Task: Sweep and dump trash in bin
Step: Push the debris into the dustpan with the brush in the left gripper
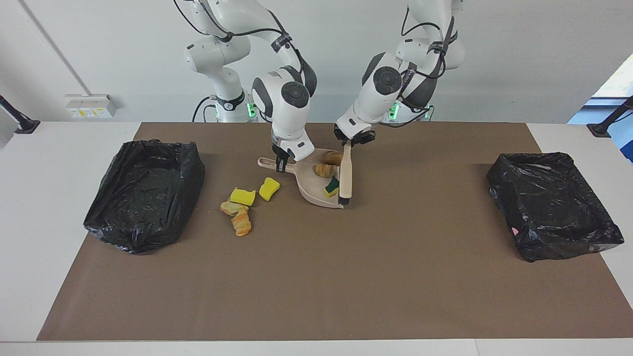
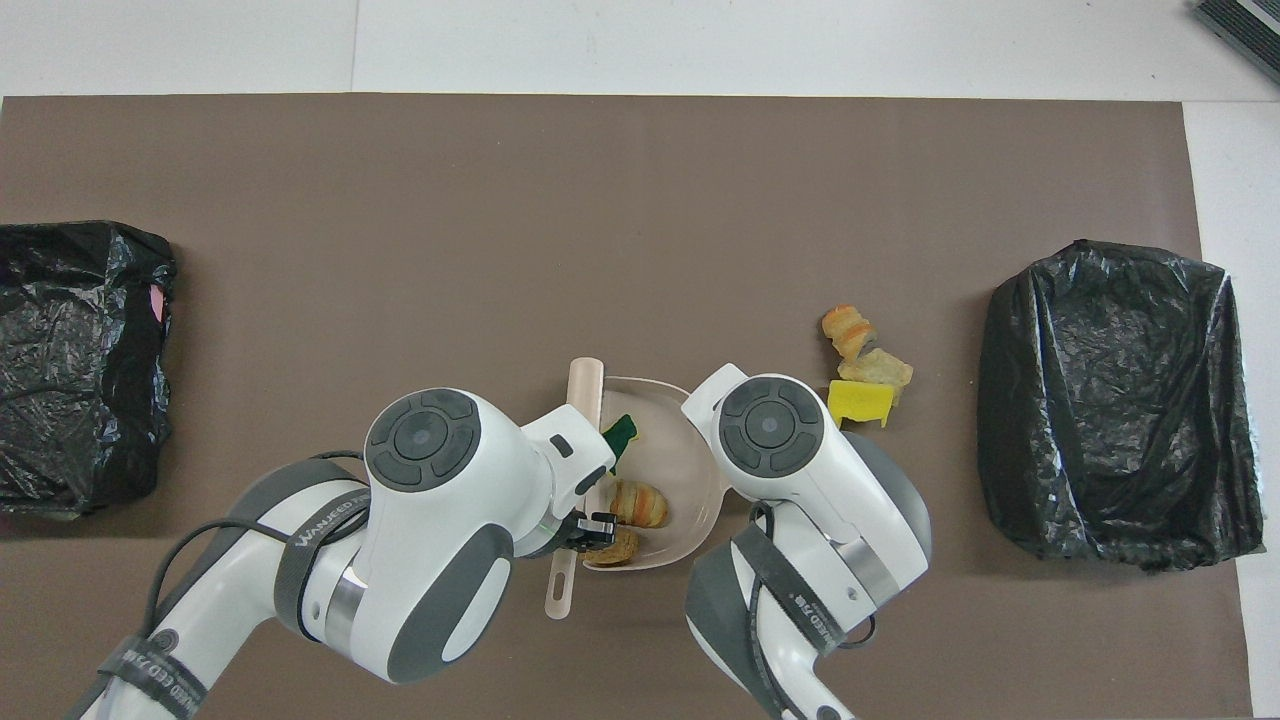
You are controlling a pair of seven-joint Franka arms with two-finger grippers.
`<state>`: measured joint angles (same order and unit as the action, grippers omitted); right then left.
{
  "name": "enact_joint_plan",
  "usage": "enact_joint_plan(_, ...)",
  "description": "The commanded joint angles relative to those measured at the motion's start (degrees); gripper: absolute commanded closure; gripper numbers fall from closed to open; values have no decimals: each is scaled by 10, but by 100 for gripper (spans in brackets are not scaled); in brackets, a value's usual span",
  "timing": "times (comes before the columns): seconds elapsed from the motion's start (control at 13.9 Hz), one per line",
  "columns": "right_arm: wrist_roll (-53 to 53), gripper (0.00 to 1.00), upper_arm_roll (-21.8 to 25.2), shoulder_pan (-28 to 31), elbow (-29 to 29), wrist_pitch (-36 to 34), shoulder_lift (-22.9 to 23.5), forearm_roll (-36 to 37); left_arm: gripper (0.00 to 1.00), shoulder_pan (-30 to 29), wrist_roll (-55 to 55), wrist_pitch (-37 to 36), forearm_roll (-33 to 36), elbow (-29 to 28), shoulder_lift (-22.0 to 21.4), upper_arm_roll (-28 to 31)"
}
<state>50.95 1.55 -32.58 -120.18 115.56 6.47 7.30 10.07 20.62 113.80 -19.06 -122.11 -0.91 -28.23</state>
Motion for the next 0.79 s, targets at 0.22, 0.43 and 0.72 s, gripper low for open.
enact_joint_plan(0.22,15,100,-2,9,-3,4,-1,10,100,-9,49,-44,-5,34,-31,3)
enact_joint_plan(0.43,15,100,2,13,5,0,-7,10,100,-10,130,-102,20,17,-60,5)
enact_joint_plan(0.72,16,100,2,44,6,-10,-29,7,100,0,153,-84,28,-68,-137,2)
